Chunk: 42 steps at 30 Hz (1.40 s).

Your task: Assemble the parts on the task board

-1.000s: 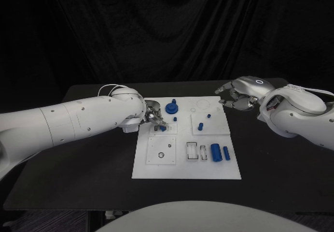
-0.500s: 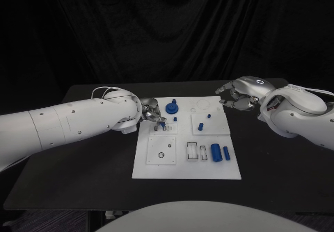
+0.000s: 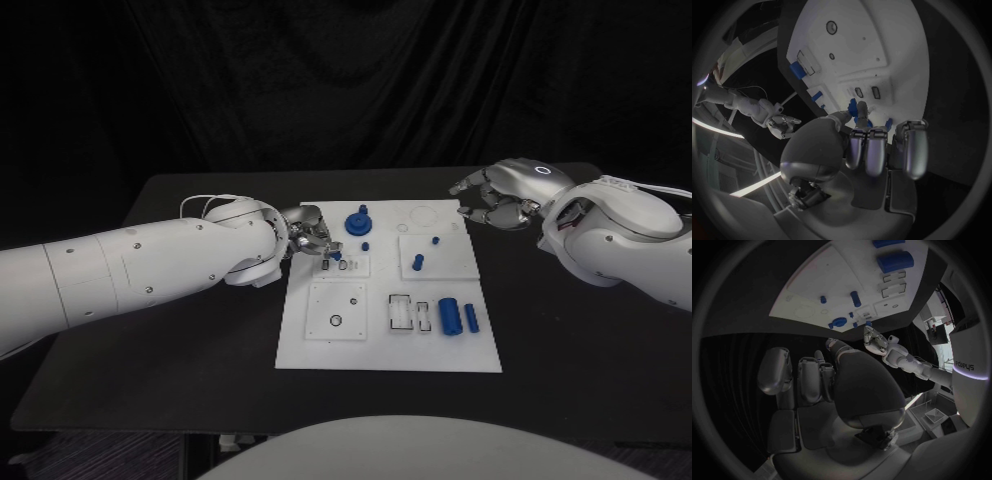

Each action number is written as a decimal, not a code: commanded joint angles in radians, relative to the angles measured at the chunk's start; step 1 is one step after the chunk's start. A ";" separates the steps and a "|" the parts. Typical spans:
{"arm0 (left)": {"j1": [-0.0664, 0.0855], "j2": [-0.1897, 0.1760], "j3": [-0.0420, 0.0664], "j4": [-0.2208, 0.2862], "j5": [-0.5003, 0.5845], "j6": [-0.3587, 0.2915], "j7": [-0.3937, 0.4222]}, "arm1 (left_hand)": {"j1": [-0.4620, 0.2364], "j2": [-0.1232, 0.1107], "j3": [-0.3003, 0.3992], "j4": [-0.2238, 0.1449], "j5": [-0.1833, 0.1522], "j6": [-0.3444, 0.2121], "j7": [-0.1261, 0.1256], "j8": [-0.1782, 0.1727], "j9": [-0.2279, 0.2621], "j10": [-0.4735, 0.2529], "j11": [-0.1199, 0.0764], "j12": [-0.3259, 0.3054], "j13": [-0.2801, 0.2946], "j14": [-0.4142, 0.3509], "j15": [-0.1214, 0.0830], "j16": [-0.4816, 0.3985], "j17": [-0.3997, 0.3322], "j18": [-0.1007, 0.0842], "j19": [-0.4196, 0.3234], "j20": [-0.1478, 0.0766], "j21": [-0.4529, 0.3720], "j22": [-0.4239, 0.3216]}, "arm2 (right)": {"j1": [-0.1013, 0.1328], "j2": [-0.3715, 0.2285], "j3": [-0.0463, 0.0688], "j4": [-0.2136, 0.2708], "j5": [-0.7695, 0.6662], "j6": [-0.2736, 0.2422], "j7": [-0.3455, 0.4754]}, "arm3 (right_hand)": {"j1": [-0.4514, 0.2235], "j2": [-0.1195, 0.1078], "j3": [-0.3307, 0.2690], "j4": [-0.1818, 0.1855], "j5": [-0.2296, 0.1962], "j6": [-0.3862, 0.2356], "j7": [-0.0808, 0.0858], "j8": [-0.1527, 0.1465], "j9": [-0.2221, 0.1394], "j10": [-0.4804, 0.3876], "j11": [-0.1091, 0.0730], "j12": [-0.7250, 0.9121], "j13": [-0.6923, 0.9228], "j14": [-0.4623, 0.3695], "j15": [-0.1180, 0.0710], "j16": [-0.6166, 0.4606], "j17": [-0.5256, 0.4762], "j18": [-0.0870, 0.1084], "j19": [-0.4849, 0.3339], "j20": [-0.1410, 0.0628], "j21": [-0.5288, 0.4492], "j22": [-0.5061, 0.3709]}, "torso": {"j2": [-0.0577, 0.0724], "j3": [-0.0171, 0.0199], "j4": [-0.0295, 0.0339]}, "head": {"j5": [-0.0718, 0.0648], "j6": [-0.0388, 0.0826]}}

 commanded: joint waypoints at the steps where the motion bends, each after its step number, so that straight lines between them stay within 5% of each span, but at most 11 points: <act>1: -0.014 -0.010 0.001 0.014 -0.021 -0.107 0.035 | -0.004 -0.012 0.008 0.003 0.005 -0.007 -0.003 0.002 0.002 0.104 -0.001 0.000 0.261 0.106 -0.005 0.003 0.263 0.011 -0.006 0.001 -0.007 0.148 | -0.003 -0.002 0.001 0.000 0.008 -0.002 -0.016 | -0.002 0.007 0.007 0.001 0.004 0.006 0.001 0.007 0.001 -0.005 -0.001 -0.005 0.118 0.043 0.004 -0.005 0.021 0.009 -0.007 0.001 -0.005 0.127 | 0.000 0.0006 0.0003 | 0.003 0.000; 11: -0.063 -0.035 0.001 0.036 -0.032 -0.212 0.058 | -0.007 -0.015 0.013 0.006 0.006 -0.003 -0.003 0.004 0.002 0.104 -0.001 0.000 0.261 0.106 -0.004 0.003 0.263 0.009 -0.002 0.001 -0.003 0.152 | -0.004 -0.004 0.001 0.001 0.014 -0.003 -0.018 | -0.003 0.006 0.009 0.000 0.005 0.003 0.002 0.006 0.000 -0.007 -0.001 -0.008 0.115 0.042 0.004 -0.007 0.019 0.010 -0.008 0.001 -0.007 0.127 | -0.002 0.0017 0.0000 | 0.005 0.000; 26: -0.109 -0.031 0.000 0.032 -0.043 -0.340 0.087 | -0.009 -0.017 0.021 0.008 0.008 0.003 -0.005 0.006 0.003 0.104 -0.003 0.000 0.261 0.106 -0.005 0.003 0.263 0.009 0.000 0.001 0.000 0.155 | -0.006 -0.002 0.001 0.001 0.015 0.000 -0.019 | -0.003 0.006 0.009 0.000 0.005 0.003 0.002 0.006 0.000 -0.007 -0.001 -0.008 0.115 0.042 0.004 -0.007 0.019 0.010 -0.008 0.001 -0.007 0.127 | 0.000 0.0005 -0.0029 | 0.018 0.000; 36: -0.120 -0.022 0.000 0.028 -0.045 -0.373 0.096 | -0.009 -0.018 0.023 0.009 0.009 0.004 -0.005 0.006 0.003 0.104 -0.003 0.000 0.261 0.106 -0.006 0.003 0.263 0.008 0.001 0.001 0.001 0.156 | -0.007 -0.004 0.001 0.002 0.015 0.001 -0.020 | -0.003 0.005 0.010 0.000 0.005 -0.001 0.002 0.005 -0.001 -0.008 0.000 -0.010 0.114 0.042 0.005 -0.010 0.017 0.010 -0.008 0.001 -0.010 0.126 | 0.000 0.0003 0.0021 | 0.013 0.000; 42: -0.125 -0.012 0.000 0.021 -0.045 -0.373 0.095 | -0.009 -0.018 0.023 0.009 0.009 0.004 -0.005 0.006 0.003 0.104 -0.003 0.000 0.261 0.106 -0.006 0.003 0.263 0.008 0.001 0.001 0.001 0.156 | -0.008 -0.004 0.001 0.002 0.015 0.001 -0.020 | -0.003 0.005 0.010 0.000 0.005 -0.001 0.002 0.005 -0.001 -0.008 0.000 -0.010 0.114 0.042 0.005 -0.010 0.017 0.010 -0.008 0.001 -0.010 0.126 | 0.001 0.0001 -0.0002 | 0.017 0.000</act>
